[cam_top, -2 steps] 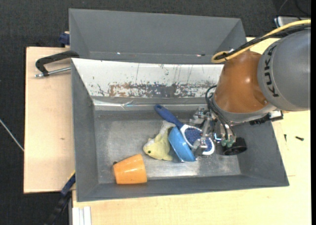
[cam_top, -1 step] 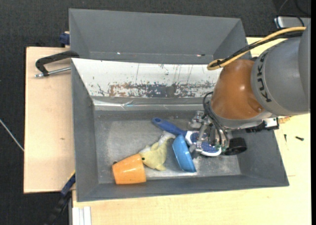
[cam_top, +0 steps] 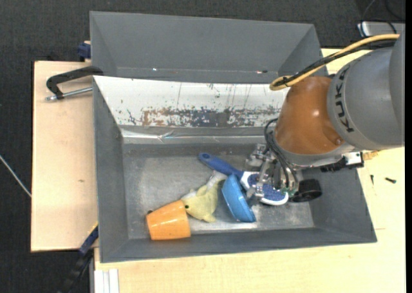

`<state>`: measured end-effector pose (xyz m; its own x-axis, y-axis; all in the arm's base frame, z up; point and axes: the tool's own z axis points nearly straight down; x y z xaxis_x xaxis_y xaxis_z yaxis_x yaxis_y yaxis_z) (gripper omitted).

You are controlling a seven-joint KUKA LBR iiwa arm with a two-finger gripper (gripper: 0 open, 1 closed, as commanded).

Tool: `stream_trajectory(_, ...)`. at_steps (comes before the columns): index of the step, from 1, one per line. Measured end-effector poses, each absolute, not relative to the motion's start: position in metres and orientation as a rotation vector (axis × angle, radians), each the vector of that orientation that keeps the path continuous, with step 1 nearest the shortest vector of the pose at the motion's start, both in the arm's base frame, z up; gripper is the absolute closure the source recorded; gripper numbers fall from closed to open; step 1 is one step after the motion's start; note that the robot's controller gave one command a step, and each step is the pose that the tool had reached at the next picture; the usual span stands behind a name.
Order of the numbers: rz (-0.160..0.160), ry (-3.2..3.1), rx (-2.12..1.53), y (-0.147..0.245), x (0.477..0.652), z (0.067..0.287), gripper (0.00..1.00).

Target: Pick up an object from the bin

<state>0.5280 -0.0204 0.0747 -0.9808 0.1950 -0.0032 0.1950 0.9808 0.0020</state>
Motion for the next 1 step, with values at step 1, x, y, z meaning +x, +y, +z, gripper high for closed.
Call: stream_trajectory(1,0.002,3.117,0.307,-0.0206,0.5300,0.0766,1.00)
